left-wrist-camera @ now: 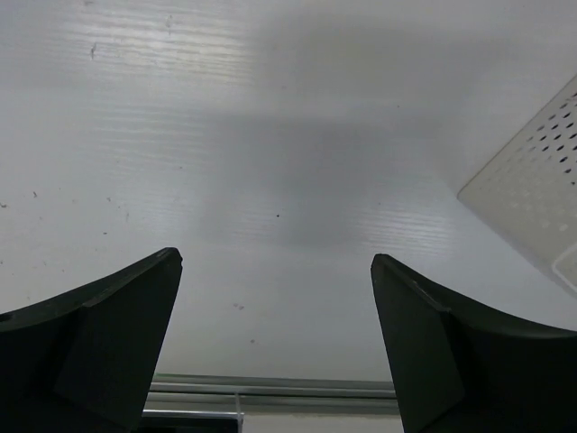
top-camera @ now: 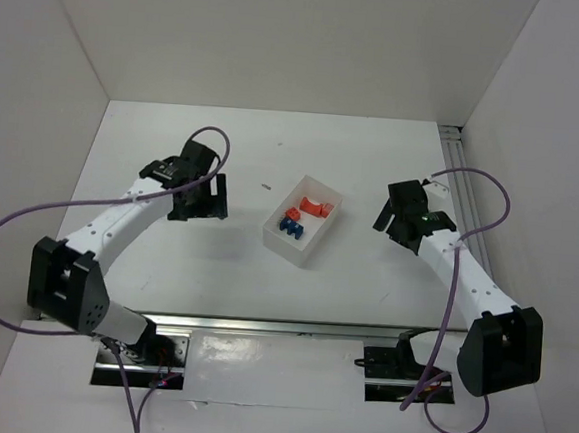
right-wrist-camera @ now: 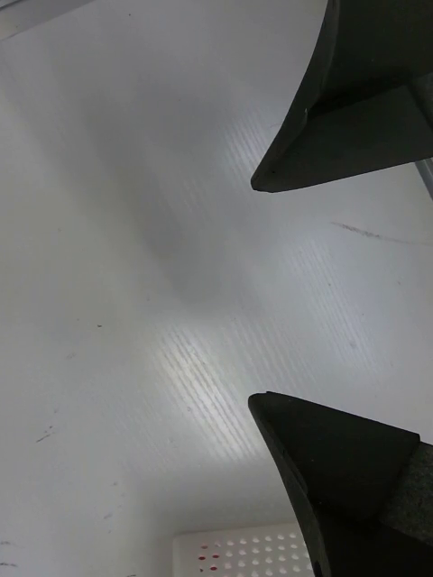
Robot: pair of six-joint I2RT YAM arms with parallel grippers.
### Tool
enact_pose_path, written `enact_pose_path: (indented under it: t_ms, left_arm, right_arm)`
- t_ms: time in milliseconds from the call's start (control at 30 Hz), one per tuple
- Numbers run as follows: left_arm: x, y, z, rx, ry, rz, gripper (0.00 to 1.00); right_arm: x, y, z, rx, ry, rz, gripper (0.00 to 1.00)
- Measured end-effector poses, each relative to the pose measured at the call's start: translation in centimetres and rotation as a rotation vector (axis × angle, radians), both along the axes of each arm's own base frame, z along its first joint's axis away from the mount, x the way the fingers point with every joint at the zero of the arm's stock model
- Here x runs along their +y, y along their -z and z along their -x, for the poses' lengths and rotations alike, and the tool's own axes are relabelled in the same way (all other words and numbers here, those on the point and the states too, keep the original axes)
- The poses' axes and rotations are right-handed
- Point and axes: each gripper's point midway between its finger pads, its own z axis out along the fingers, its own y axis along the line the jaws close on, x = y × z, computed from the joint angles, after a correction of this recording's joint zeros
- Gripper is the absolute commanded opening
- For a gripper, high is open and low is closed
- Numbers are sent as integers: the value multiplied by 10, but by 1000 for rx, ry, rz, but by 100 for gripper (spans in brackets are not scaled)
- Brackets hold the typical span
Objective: Build the wood block tower
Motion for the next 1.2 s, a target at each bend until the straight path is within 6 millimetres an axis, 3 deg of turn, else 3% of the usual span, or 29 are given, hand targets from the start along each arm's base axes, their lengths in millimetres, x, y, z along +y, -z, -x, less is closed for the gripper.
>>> enact_pose_path:
  t_ms: [200, 300, 433, 567, 667, 767, 867, 1000, 1200]
  left_arm:
    - [-20, 7, -4, 57, 55, -75, 100]
    - [-40, -6, 1, 12, 118, -74, 98]
    - [-71, -40, 5, -116, 233, -24, 97]
    - [-128, -78, 16, -237, 421, 38, 95]
    - [-190, -96, 30, -285, 583, 78, 94]
    - [-251, -89, 43, -272, 707, 94, 93]
    - [-287, -59, 40, -219, 756, 70, 93]
    - [-298, -18, 17, -163, 734, -32, 92]
    - [-300, 8, -13, -156, 685, -119, 89]
  right_arm:
    - [0, 7, 4, 16, -2, 1, 99]
    - [-1, 8, 5, 16, -1, 2, 99]
    - [-1, 7, 5, 14, 0, 3, 99]
    - [-2, -5, 7, -24, 1, -3, 99]
    - [-6, -28, 11, -104, 8, -11, 99]
    - [-11, -57, 18, -200, 21, -15, 99]
    - [-17, -84, 24, -281, 37, -17, 99]
    - [-22, -105, 32, -343, 51, -18, 99]
    - [-26, -109, 43, -352, 55, -16, 99]
